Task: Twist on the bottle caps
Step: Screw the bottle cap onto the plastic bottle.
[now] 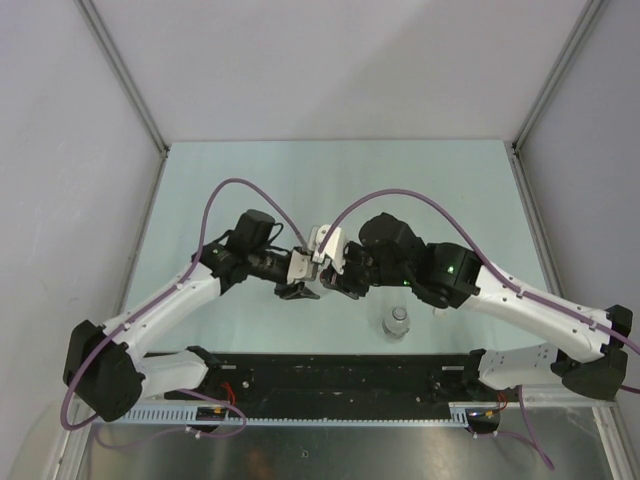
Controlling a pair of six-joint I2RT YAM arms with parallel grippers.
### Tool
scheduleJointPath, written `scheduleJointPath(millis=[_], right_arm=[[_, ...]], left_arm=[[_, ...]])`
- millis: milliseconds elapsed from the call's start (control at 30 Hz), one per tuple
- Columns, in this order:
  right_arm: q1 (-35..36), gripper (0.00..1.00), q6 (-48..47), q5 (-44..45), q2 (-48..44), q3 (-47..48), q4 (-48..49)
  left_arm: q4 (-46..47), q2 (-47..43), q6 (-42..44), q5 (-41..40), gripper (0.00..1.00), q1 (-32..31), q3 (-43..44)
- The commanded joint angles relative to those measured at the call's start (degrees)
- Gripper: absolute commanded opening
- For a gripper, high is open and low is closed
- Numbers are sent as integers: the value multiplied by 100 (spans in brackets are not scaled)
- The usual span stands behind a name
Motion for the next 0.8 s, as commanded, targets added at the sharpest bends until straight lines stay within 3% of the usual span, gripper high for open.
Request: scheduleJointPath(millis=[0, 167, 400, 633, 700, 767], right_arm=[[55, 31, 688, 565, 187, 139, -3], [82, 29, 1835, 1741, 403, 138, 367], [131, 21, 4360, 3154, 872, 139, 532], [138, 18, 6200, 3443, 1320, 155, 705], [137, 8, 6593, 3588, 1389, 161, 737], [165, 6, 6934, 3829, 1418, 162, 820]], left_arm=[[232, 75, -396, 216, 52, 46, 616], [247, 204, -624, 285, 52, 53, 925], [437, 318, -849, 179, 52, 52, 1107], [1182, 405, -1281, -352, 52, 54, 937], [1369, 460, -1374, -509, 52, 57, 893], [1523, 538, -1478, -623, 52, 55, 888]])
